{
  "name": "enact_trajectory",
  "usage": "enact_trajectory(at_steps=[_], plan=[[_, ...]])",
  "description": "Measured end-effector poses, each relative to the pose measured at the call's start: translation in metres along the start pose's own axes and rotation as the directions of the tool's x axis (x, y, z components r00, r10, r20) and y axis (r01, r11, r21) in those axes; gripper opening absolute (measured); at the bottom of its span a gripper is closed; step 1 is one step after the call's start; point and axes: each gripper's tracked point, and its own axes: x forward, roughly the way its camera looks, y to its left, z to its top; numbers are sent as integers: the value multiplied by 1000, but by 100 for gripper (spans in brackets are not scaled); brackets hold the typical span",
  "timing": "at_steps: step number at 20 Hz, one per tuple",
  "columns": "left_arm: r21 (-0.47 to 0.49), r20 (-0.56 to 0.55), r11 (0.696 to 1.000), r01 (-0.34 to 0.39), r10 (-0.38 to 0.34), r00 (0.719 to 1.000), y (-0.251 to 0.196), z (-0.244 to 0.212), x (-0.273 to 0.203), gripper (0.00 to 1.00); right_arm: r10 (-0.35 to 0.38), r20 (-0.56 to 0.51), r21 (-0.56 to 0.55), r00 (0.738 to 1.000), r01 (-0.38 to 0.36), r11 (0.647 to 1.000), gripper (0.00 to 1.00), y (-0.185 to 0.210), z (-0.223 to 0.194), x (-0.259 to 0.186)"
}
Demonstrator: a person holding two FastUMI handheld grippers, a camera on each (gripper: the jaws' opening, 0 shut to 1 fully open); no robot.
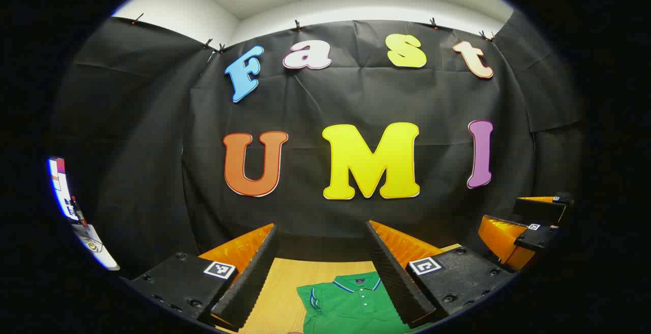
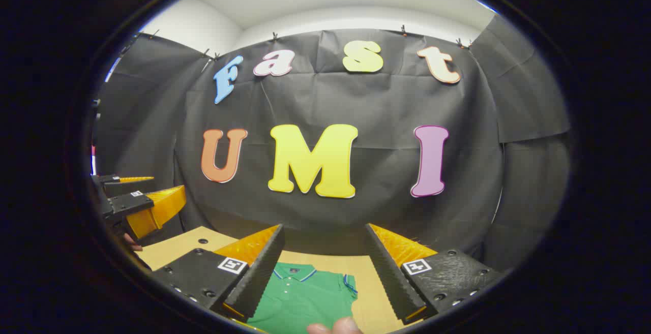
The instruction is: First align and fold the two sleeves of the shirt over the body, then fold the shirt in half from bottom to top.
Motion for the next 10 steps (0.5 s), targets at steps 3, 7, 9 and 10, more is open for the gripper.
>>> enact_trajectory(at_steps=[3, 7, 9, 10], plan=[[1, -3, 1000, -4, 4, 1000, 0, 1, -1, 100, 7, 10, -5, 1000, -7, 1000, 96, 1, 3, 0], [6, -10, 1000, -19, 19, 1000, 5, -1, 0, 100, 16, -1, 19, 1000, -16, 1000, 95, 3, 1, 2], [5, -14, 1000, -22, 22, 1000, 6, -2, 1, 100, 20, -3, 15, 1000, -20, 1000, 95, 2, 0, 4], [4, -16, 1000, -22, 22, 1000, 5, -2, 1, 100, 22, -2, 15, 1000, -22, 1000, 94, 2, 0, 5]])
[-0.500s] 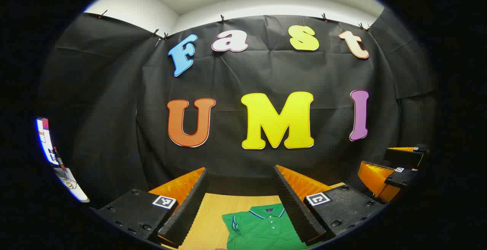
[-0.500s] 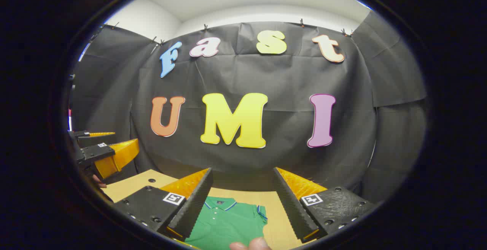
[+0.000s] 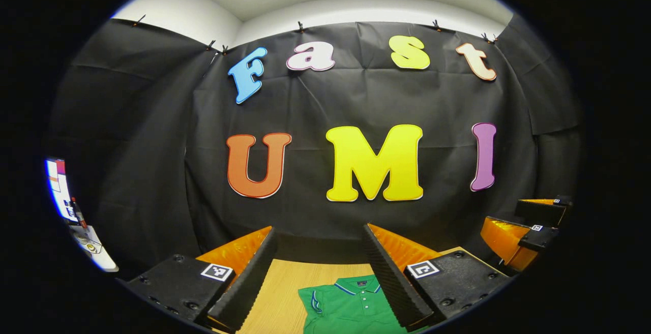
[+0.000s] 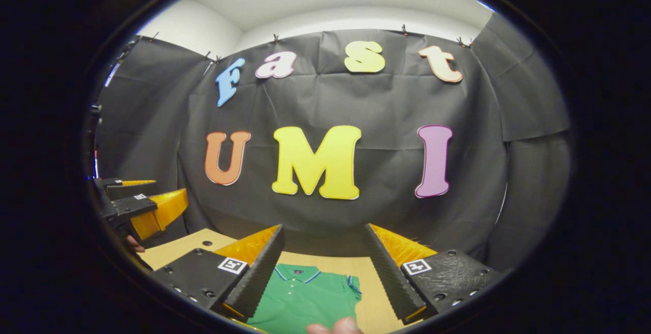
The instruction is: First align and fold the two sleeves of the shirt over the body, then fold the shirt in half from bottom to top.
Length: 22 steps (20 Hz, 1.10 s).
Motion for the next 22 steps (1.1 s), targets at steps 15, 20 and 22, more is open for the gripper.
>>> enact_trajectory(at_steps=[15, 20, 22], plan=[[-35, -34, 999, -20, 19, 999, 5, -15, 16, 100, -4, -56, -2, 998, 4, 1000, 95, -13, -15, 30], [-37, -49, 999, -13, 11, 999, 4, -25, 20, 100, -19, -110, -10, 994, 19, 1000, 95, -28, -36, 36], [-33, -56, 999, -7, 5, 998, 1, -28, 20, 100, -17, -160, -15, 987, 15, 1000, 95, -33, -55, 38]])
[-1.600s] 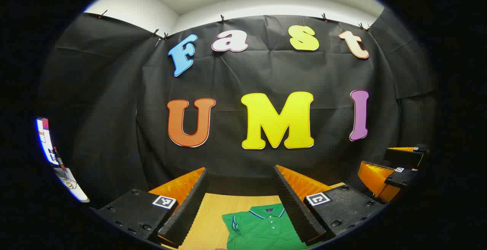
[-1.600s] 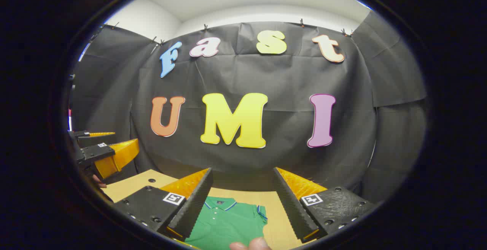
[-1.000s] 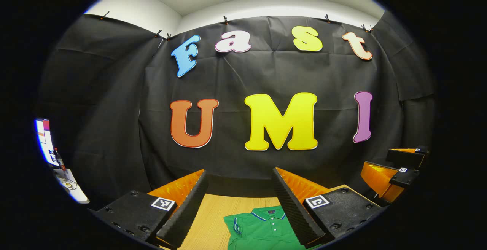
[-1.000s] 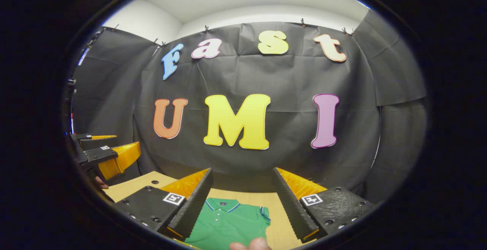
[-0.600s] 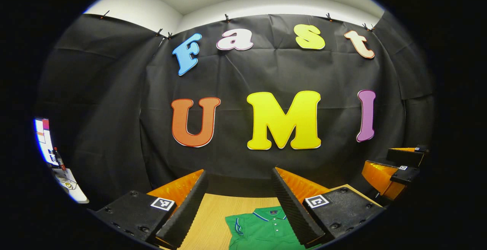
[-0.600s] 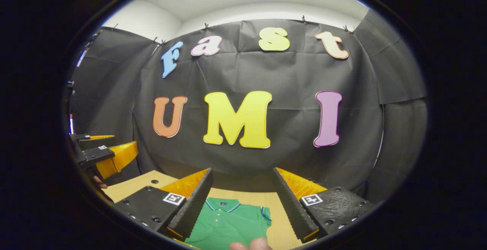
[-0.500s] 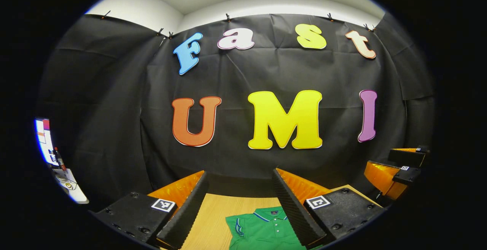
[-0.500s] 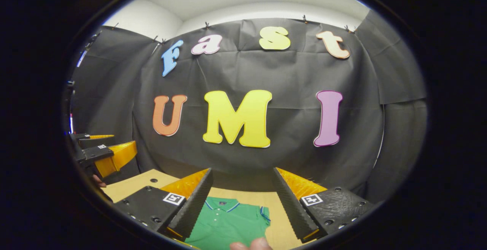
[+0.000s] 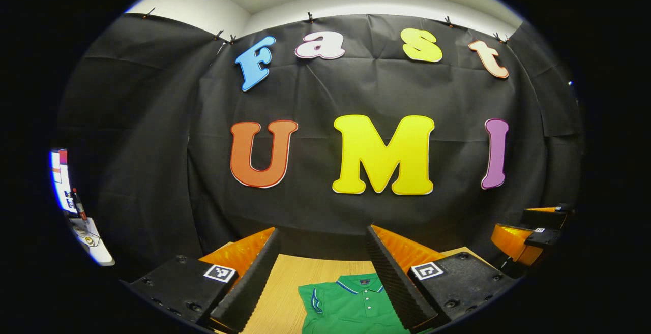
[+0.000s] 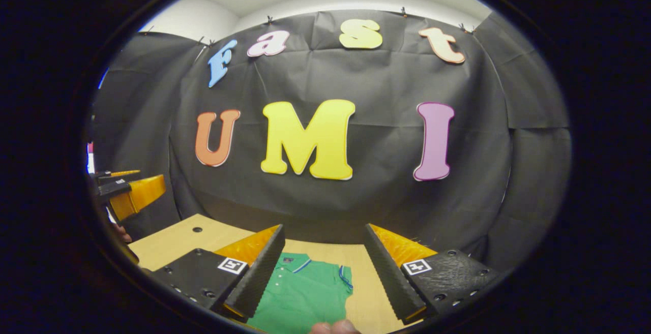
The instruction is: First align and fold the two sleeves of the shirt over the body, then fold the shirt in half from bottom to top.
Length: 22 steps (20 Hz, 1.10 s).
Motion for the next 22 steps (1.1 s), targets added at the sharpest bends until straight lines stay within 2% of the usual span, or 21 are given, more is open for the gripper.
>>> enact_trajectory(at_steps=[5, 11, 18, 22], plan=[[44, -10, 999, 30, -30, 999, -11, -10, 0, 100, -10, -132, -14, 991, 8, 1000, 95, -18, -52, 17], [47, -34, 997, 61, -59, 998, -32, -20, 7, 100, 8, -267, -23, 964, -15, 1000, 95, -44, -112, 59], [76, -36, 996, 35, -32, 999, -43, -22, 22, 100, 60, -380, -31, 923, -78, 997, 95, -56, -173, 122], [88, -42, 996, 28, -24, 999, -52, -23, 26, 100, 75, -432, -12, 899, -89, 996, 95, -64, -206, 153]])
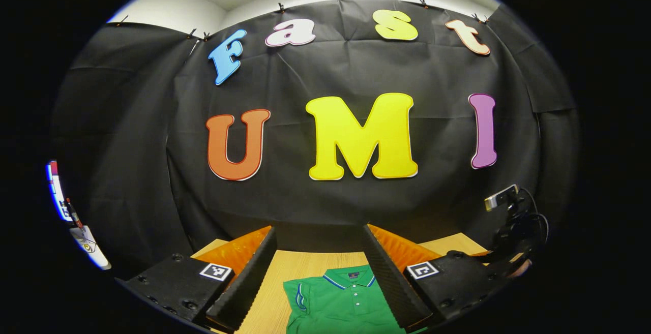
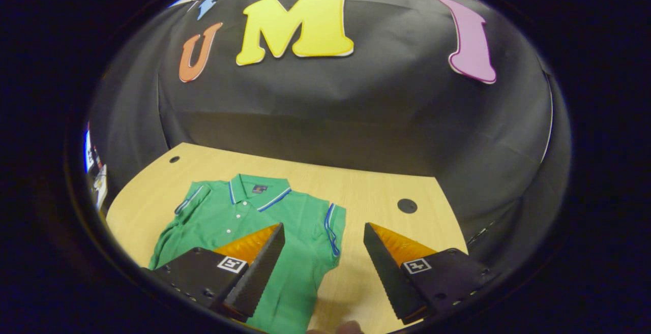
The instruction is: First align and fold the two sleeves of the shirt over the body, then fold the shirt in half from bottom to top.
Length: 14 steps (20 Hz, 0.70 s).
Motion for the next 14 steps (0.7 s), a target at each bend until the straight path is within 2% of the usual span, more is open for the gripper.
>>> enact_trajectory(at_steps=[9, 10, 11, 12, 13, 14], plan=[[16, -27, 999, -32, 33, 999, -4, -7, 6, 100, -5, -122, 21, 993, 7, 1000, 97, -19, -43, 63], [14, -35, 999, -36, 36, 999, -5, -9, 6, 100, -8, -143, 19, 990, 11, 1000, 94, -21, -50, 69], [13, -43, 999, -39, 40, 998, -4, -11, 8, 100, -7, -158, 20, 987, 11, 1000, 82, -21, -55, 73], [15, -49, 999, -44, 45, 998, -3, -13, 8, 100, -6, -168, 24, 986, 10, 1000, 77, -22, -58, 77], [17, -52, 999, -47, 47, 998, -3, -13, 8, 100, -1, -176, 27, 984, 6, 1000, 72, -20, -62, 81], [21, -53, 999, -47, 48, 997, -4, -13, 9, 100, 1, -181, 25, 983, 3, 1000, 72, -20, -63, 85]])
